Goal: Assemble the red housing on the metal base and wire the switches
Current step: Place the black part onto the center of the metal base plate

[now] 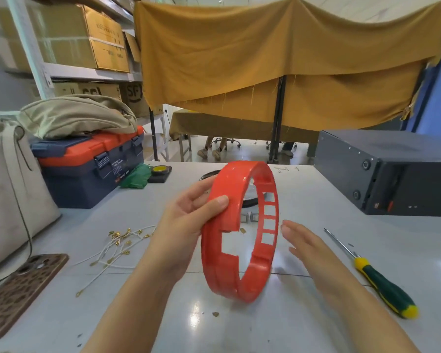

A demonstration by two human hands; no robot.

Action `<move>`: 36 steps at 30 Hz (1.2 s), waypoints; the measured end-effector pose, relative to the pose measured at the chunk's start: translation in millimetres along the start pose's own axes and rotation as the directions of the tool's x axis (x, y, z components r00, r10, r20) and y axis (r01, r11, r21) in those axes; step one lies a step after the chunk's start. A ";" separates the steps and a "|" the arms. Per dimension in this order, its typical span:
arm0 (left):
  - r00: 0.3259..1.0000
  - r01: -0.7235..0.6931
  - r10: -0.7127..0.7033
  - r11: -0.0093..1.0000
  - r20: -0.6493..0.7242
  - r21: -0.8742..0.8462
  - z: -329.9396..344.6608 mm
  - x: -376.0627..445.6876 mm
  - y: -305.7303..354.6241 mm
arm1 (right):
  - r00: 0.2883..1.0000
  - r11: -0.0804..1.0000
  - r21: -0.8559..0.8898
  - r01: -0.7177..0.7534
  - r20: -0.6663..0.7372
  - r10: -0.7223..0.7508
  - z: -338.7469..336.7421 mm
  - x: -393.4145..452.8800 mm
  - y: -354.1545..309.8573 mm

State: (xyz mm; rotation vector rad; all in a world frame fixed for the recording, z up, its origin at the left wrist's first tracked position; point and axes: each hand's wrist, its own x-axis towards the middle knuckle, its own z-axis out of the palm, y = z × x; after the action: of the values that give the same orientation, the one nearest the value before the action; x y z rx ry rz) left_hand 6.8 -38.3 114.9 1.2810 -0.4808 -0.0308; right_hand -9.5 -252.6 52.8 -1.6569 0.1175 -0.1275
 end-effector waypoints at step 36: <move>0.865 0.420 -0.241 0.828 -0.439 0.372 -39.0 -3.2 -78.1 | 0.970 0.911 0.351 -0.215 -0.033 0.242 -22.2 26.3 23.9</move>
State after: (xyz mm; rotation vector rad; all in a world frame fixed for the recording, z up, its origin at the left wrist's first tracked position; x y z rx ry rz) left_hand 36.8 -25.3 33.9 1.7836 0.0927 0.0335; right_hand 13.0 -280.6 31.3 -1.2765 0.3287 -0.0297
